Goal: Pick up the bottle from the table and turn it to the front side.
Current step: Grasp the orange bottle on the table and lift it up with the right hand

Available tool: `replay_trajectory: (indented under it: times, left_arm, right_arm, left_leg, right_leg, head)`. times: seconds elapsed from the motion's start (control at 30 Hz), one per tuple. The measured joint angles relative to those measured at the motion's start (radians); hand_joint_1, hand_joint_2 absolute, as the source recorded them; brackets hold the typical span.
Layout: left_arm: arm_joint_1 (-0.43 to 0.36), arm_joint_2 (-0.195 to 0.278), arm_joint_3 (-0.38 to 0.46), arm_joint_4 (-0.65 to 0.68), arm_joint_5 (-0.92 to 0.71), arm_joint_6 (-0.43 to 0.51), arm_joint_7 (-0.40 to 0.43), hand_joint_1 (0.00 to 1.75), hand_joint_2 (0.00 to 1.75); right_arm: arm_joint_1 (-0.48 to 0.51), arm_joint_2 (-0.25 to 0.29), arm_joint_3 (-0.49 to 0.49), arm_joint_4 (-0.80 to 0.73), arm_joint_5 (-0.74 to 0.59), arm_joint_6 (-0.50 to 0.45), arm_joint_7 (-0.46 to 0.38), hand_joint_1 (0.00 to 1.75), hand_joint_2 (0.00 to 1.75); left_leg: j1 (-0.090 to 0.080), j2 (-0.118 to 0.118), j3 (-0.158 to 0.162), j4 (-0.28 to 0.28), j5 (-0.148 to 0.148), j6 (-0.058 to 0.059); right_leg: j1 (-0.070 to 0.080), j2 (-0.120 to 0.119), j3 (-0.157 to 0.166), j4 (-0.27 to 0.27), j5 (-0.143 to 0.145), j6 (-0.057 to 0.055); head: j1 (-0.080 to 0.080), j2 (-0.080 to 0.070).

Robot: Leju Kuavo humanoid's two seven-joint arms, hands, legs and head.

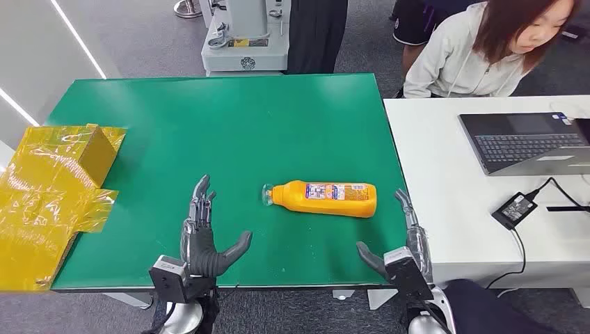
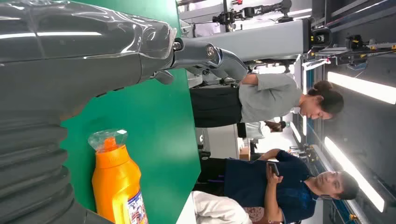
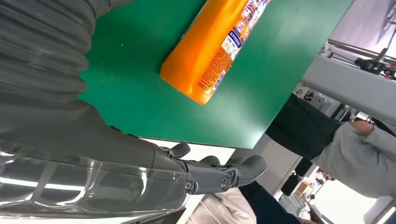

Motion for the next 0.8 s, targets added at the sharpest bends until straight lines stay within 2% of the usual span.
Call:
replay_trajectory:
  times: [0.2,0.47,0.67,0.8]
  left_arm:
    - [-0.024,0.000,-0.025,0.034,0.038,0.003,-0.023,0.00,1.75]
    - [-0.070,-0.012,-0.067,0.082,0.071,0.005,-0.027,0.00,1.75]
    - [-0.090,-0.016,-0.083,0.104,0.079,0.001,-0.024,0.00,1.75]
    - [-0.104,-0.017,-0.087,0.120,0.083,-0.005,-0.023,0.00,1.75]
  right_arm:
    - [-0.093,-0.027,0.009,0.070,0.074,0.030,0.033,0.00,1.75]
    - [-0.403,-0.059,0.089,0.338,0.149,0.108,0.097,0.00,1.75]
    - [-0.579,-0.060,0.161,0.517,0.189,0.167,0.131,0.00,1.75]
    - [-0.677,-0.058,0.225,0.634,0.223,0.253,0.160,0.00,1.75]
  left_leg:
    - [0.000,0.000,0.000,0.000,0.000,0.000]
    - [0.000,0.001,0.000,0.001,0.003,0.000]
    - [0.000,0.001,0.000,0.001,0.003,0.000]
    - [0.000,0.001,-0.001,0.001,0.003,0.000]
  right_leg:
    - [0.000,0.000,0.000,0.000,0.000,0.000]
    - [0.000,0.002,0.000,0.001,0.003,-0.001]
    - [0.000,0.002,-0.001,0.001,0.003,-0.002]
    - [0.000,0.002,-0.001,0.001,0.003,-0.002]
  head:
    - [0.000,0.000]
    - [0.000,0.000]
    - [0.000,0.000]
    - [0.000,0.000]
